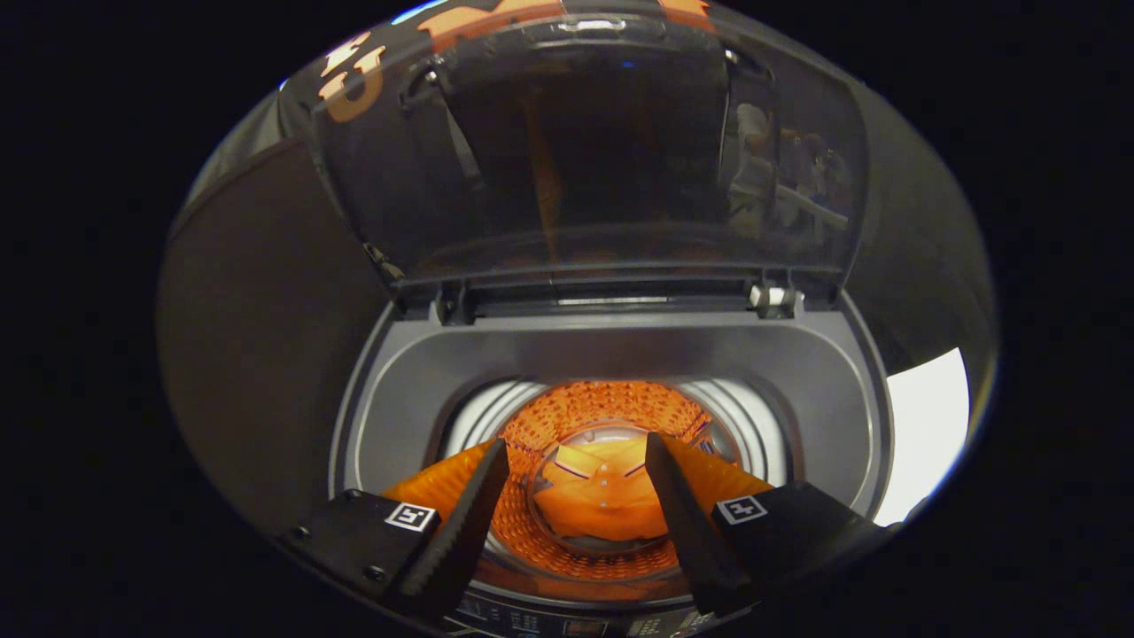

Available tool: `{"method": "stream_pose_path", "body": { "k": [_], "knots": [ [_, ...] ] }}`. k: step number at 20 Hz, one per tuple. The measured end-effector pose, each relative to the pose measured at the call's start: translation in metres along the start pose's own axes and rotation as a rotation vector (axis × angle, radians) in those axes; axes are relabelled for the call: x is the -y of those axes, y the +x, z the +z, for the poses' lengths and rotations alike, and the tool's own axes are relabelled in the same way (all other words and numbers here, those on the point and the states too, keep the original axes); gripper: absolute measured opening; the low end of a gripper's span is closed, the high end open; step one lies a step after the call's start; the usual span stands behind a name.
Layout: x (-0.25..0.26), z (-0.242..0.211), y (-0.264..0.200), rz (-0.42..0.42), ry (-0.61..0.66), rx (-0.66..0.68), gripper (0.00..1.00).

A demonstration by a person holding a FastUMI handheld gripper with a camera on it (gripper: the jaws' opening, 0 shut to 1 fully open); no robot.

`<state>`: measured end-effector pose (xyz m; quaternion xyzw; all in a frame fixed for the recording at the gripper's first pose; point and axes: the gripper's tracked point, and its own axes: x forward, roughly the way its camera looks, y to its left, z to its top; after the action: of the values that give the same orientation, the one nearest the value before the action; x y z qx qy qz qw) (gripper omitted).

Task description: Put the clothes into the washing machine and then close the washing machine lid.

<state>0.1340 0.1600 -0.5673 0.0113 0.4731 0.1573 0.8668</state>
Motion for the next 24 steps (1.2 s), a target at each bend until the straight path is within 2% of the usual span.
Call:
{"method": "stream_pose_path", "body": {
  "k": [6,12,15,18,20,24],
  "knots": [
    [-0.018,0.084,-0.065,0.024,-0.009,0.228,0.99],
    [-0.039,0.173,-0.125,0.073,-0.037,0.418,0.99],
    [-0.041,0.224,-0.147,0.07,-0.063,0.49,0.99],
    [-0.04,0.269,-0.143,0.071,-0.049,0.525,0.99],
    [-0.032,0.297,-0.133,0.043,-0.062,0.544,0.98],
    [-0.022,0.33,-0.112,0.006,-0.076,0.548,0.98]
  ]
}}
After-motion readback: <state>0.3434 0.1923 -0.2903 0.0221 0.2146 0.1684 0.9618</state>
